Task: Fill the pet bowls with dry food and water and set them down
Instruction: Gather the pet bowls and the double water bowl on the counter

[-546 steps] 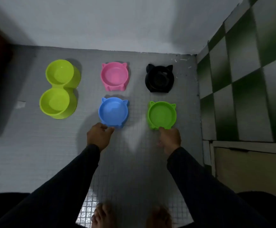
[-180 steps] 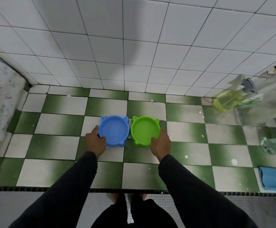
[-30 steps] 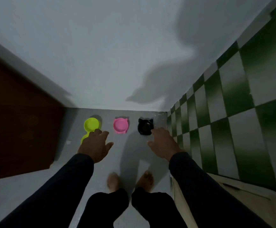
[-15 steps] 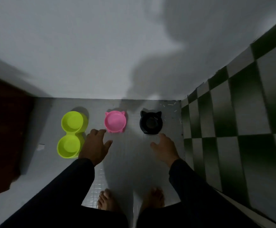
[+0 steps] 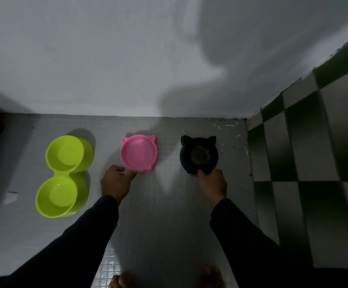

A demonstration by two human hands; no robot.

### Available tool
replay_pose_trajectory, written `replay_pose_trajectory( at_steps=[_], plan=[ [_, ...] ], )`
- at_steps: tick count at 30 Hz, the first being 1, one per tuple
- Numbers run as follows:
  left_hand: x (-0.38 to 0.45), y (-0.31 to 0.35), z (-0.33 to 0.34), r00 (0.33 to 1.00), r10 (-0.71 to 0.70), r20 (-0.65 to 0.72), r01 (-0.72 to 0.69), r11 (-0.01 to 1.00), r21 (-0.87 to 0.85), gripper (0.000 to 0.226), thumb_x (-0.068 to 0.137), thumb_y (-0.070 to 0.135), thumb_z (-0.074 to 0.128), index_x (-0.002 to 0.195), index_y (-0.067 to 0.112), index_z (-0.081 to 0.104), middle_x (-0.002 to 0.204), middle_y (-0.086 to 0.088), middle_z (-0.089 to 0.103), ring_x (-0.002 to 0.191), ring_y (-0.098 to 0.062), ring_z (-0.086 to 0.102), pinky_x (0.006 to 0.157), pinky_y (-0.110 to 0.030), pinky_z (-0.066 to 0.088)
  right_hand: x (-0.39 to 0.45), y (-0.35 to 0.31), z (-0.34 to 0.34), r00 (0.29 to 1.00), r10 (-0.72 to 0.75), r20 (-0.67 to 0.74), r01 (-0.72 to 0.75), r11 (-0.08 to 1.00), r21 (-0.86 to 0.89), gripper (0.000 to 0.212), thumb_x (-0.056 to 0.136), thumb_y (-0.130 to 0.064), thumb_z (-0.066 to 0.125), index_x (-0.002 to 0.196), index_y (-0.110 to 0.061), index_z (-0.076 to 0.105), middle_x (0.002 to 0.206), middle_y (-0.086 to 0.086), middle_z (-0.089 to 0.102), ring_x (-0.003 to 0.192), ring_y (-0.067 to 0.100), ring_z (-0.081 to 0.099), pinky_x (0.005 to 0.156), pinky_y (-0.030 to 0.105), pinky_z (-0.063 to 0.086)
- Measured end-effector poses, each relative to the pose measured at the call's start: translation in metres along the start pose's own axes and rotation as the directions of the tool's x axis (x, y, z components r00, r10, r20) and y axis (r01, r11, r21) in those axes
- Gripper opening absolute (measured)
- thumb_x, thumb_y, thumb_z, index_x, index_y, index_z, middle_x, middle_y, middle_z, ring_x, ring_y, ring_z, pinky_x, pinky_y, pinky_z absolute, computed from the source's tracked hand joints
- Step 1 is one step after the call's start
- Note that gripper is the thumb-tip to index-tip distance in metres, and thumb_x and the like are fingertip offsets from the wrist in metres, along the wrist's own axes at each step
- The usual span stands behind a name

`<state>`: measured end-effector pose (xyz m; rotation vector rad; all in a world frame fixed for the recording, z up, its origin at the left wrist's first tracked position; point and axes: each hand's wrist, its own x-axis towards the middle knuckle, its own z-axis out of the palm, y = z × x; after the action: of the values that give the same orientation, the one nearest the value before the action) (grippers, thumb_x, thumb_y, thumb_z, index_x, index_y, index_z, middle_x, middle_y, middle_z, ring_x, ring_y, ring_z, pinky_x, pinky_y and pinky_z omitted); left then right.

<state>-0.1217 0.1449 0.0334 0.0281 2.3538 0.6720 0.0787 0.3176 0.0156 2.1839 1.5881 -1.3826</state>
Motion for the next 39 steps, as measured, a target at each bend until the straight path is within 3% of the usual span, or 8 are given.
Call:
replay_pose_trajectory(
  at_steps=[4,10,14,19,25,29,34,39],
  plan=[
    [0.021,-0.005,0.015,0.996,-0.083,0.011,0.084,0.989,-0.120,0.045,0.089,0.042,0.078,0.109,0.004,0.067,0.108,-0.020,0.071,0.100,-0.038,0.069,0.089,-0.052,0.060,0.022,0.008,0.018,0.992,0.124,0.018,-0.125,0.964,0.234,0.054,0.090,-0.037,0.071,0.129,-0.004,0.053,0.124,0.018,0.063,0.107,0.037,0.064,0.090,0.049,0.058],
    [0.041,-0.006,0.019,0.987,-0.162,-0.003,0.159,0.971,-0.180,0.049,0.089,0.044,0.076,0.090,-0.005,0.074,0.086,-0.025,0.074,0.074,-0.037,0.074,0.074,-0.049,0.063,0.039,0.003,0.029,0.973,0.230,-0.008,-0.206,0.885,0.418,0.063,0.089,-0.038,0.073,0.133,-0.003,0.047,0.125,0.019,0.060,0.104,0.039,0.066,0.080,0.055,0.061],
    [0.050,-0.009,0.022,0.979,-0.201,0.030,0.203,0.966,-0.163,0.058,0.087,0.050,0.074,0.101,-0.005,0.072,0.095,-0.026,0.073,0.085,-0.041,0.074,0.081,-0.055,0.063,0.048,0.000,0.026,0.966,0.260,0.006,-0.232,0.850,0.474,0.052,0.091,-0.032,0.073,0.127,-0.001,0.051,0.117,0.018,0.062,0.085,0.036,0.070,0.056,0.046,0.062],
    [0.057,-0.005,0.027,0.971,-0.230,0.068,0.237,0.963,-0.124,0.054,0.089,0.050,0.072,0.101,-0.003,0.069,0.090,-0.021,0.073,0.076,-0.037,0.074,0.077,-0.054,0.064,0.057,0.001,0.022,0.966,0.252,0.052,-0.252,0.882,0.399,0.044,0.095,-0.026,0.067,0.126,0.005,0.059,0.112,0.022,0.067,0.075,0.033,0.070,0.048,0.039,0.058],
    [0.061,-0.003,0.029,0.987,-0.158,0.038,0.156,0.987,0.040,0.053,0.092,0.051,0.065,0.090,-0.002,0.071,0.081,-0.022,0.075,0.074,-0.036,0.075,0.080,-0.050,0.063,0.059,0.001,0.019,0.973,0.224,0.048,-0.225,0.894,0.388,0.032,0.097,-0.023,0.064,0.119,-0.001,0.062,0.089,0.014,0.065,0.070,0.030,0.069,0.051,0.040,0.059],
    [0.062,-0.001,0.031,0.994,-0.108,0.028,0.103,0.986,0.128,0.051,0.097,0.046,0.056,0.092,-0.002,0.072,0.083,-0.023,0.074,0.075,-0.037,0.075,0.080,-0.048,0.063,0.059,0.003,0.021,0.977,0.211,0.025,-0.203,0.892,0.405,0.024,0.097,-0.024,0.063,0.114,-0.006,0.063,0.097,0.014,0.065,0.075,0.030,0.069,0.053,0.041,0.059],
    [0.062,-0.001,0.033,0.999,-0.023,-0.032,0.030,0.973,0.229,0.052,0.101,0.044,0.052,0.094,-0.003,0.073,0.086,-0.018,0.072,0.079,-0.034,0.066,0.075,-0.035,0.050,0.059,0.003,0.027,0.972,0.126,-0.200,-0.058,0.946,0.318,0.026,0.092,-0.027,0.066,0.087,-0.001,0.067,0.097,0.020,0.070,0.088,0.039,0.069,0.077,0.055,0.060],
    [0.057,0.003,0.032,0.986,-0.028,-0.163,0.041,0.996,0.079,0.041,0.094,0.039,0.065,0.065,0.009,0.061,0.063,-0.006,0.059,0.068,-0.029,0.061,0.068,-0.037,0.047,0.055,-0.002,0.030,0.946,0.212,-0.243,-0.061,0.858,0.511,0.027,0.079,-0.024,0.075,0.064,-0.016,0.054,0.080,0.011,0.067,0.082,0.038,0.069,0.075,0.056,0.061]
  ],
)
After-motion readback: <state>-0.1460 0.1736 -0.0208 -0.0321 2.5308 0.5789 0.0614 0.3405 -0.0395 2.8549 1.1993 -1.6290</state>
